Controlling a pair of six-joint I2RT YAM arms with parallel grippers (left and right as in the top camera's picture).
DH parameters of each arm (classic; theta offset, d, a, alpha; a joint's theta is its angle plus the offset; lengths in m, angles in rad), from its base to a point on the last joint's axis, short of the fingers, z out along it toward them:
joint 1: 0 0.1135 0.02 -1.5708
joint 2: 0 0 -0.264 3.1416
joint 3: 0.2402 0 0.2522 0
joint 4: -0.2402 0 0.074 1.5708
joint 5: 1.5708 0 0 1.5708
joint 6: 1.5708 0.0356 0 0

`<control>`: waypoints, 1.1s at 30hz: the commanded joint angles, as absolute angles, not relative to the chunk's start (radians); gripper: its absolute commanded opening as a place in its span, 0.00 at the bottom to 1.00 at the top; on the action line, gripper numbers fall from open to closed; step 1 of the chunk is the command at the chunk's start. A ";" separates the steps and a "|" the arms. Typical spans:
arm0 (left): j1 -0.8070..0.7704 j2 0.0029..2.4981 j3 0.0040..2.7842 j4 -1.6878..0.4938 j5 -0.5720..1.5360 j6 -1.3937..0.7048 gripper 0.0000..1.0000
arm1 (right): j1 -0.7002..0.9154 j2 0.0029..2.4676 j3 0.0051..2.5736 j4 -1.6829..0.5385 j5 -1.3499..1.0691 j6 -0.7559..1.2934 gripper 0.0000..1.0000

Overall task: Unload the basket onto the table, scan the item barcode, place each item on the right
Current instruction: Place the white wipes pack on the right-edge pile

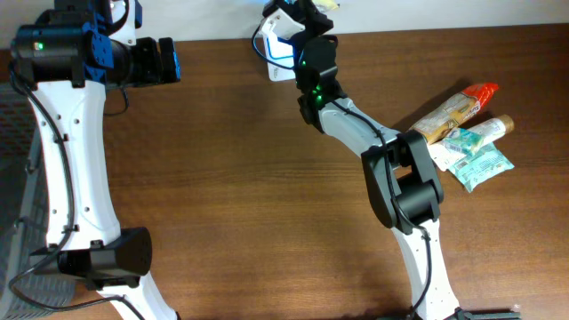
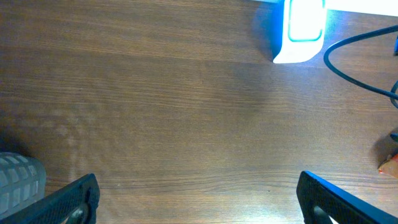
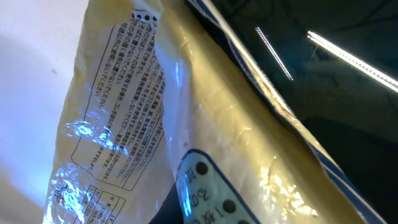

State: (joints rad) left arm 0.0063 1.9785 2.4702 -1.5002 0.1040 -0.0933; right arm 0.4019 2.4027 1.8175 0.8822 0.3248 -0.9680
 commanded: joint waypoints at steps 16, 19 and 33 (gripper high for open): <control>0.010 1.972 2.479 -1.498 0.105 -0.077 0.99 | 0.426 2.392 1.853 0.874 0.317 -0.945 0.04; 0.010 1.972 2.479 -1.498 0.104 -0.077 0.99 | 0.441 2.242 1.853 0.622 0.342 -0.783 0.04; 0.010 1.972 2.479 -1.498 0.104 -0.077 0.99 | -0.196 1.509 1.828 -1.233 0.141 0.384 0.04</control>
State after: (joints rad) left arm 0.0063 1.9785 2.4702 -1.5005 0.1036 -0.0929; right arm -0.0784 1.4780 1.8503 -1.2118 0.1902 0.3420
